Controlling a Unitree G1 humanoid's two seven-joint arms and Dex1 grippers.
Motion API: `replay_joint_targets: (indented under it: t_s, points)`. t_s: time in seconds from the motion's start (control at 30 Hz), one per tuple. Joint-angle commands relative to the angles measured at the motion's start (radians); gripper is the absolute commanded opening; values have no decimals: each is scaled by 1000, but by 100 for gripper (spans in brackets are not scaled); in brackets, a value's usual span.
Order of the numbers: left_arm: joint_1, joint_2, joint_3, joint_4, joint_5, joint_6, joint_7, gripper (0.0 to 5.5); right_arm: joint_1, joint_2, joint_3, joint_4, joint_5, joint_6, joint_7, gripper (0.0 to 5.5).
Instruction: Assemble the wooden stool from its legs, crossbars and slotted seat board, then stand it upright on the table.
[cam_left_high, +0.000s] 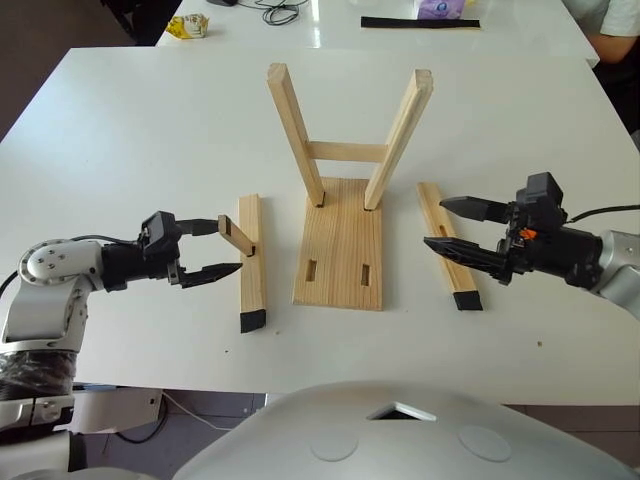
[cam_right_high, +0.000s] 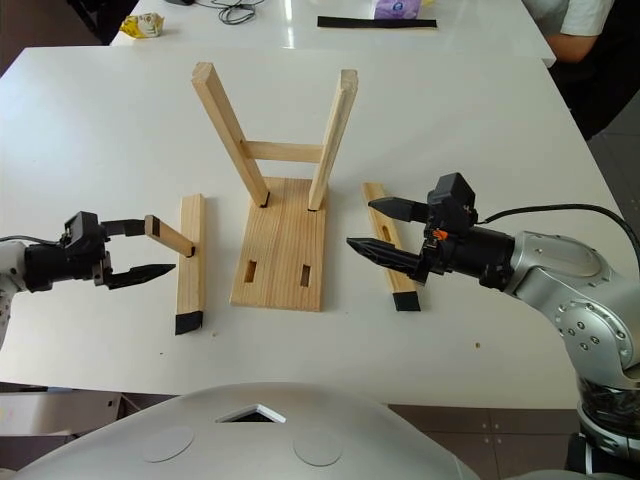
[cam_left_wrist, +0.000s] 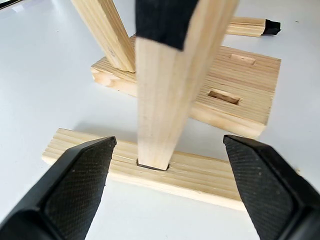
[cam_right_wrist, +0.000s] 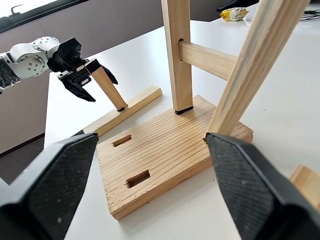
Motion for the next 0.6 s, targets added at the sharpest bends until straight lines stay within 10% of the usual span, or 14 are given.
replay_joint_targets:
  t_s: [0.03, 0.3, 0.6]
  points:
    - [62, 31, 156, -167, -118, 100, 49, 399, 10, -15, -38, -12, 7, -5, 3, 398]
    - [-55, 33, 229, -366, -372, 325, 190, 399, -15, -8, -33, -1, 5, -2, 0, 398]
    - [-135, -87, 47, -374, -304, 307, 284, 399, -65, 8, 10, 18, -9, -8, -4, 398]
